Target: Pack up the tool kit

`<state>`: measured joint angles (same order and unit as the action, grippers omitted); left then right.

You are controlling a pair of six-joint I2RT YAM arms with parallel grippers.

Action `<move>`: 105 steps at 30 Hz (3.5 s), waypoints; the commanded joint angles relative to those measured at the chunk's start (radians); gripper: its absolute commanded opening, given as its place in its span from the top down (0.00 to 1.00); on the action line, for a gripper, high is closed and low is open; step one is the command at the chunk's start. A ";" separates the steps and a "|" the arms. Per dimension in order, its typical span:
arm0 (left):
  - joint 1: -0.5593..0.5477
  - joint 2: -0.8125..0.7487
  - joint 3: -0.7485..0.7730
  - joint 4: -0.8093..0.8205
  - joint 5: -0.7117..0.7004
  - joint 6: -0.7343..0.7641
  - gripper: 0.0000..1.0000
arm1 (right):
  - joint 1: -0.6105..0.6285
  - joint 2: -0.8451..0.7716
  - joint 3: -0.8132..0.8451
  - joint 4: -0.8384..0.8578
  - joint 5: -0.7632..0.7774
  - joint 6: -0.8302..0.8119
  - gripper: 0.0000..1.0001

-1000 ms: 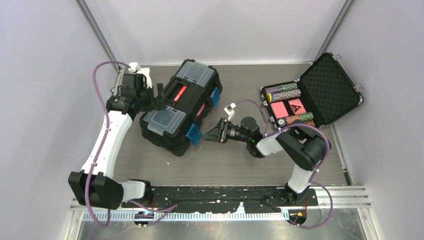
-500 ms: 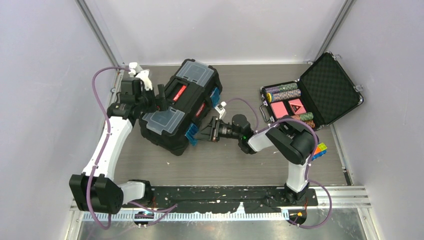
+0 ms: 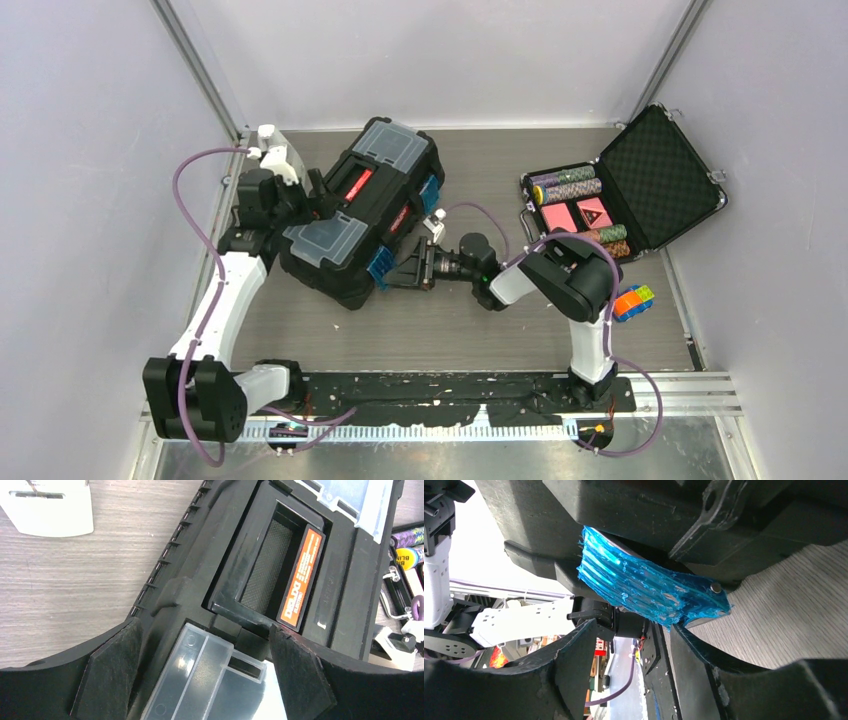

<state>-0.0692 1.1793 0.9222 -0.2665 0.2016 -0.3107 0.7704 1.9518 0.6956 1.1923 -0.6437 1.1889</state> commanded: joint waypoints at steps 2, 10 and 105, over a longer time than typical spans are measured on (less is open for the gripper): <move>-0.088 0.092 -0.156 -0.235 0.293 -0.149 0.11 | 0.023 0.121 0.134 0.025 0.171 -0.065 0.37; -0.153 0.127 -0.249 -0.119 0.356 -0.226 0.12 | 0.023 0.203 0.191 0.052 0.216 -0.113 0.30; -0.081 -1.339 -0.431 -0.056 -0.495 0.174 0.00 | -0.441 -1.892 -0.220 -1.288 1.200 -1.233 0.05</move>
<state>-0.1703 0.0109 0.4835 -0.3920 -0.3397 -0.1272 0.3237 0.0715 0.4728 -0.1524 0.5522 -0.0288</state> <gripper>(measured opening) 0.994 0.954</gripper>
